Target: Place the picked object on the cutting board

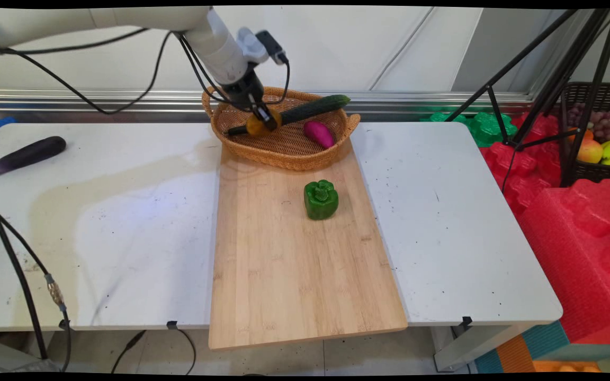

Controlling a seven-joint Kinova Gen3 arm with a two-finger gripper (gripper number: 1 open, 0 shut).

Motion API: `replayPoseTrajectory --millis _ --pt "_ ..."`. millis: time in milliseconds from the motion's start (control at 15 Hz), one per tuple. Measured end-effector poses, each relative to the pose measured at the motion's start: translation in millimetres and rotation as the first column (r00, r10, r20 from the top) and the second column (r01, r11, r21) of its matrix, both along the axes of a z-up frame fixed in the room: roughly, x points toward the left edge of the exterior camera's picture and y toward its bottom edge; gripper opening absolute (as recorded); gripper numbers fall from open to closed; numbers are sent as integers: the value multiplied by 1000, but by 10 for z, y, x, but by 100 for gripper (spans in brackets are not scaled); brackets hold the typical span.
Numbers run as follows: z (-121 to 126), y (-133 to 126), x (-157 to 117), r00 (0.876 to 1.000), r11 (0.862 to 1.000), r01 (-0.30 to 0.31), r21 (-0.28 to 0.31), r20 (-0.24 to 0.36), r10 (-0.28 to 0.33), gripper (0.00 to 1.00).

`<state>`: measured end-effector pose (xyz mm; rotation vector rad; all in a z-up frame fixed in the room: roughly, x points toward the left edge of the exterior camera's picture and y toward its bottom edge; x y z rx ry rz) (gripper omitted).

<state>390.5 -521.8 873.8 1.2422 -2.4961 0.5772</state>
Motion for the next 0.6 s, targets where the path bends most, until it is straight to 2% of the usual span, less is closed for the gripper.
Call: replayPoseTrajectory --millis 333,600 --pt "574 372 -121 1000 993 -6 -118 -3 6 0" --pt "850 831 -203 999 986 -27 -164 -34 22 0"
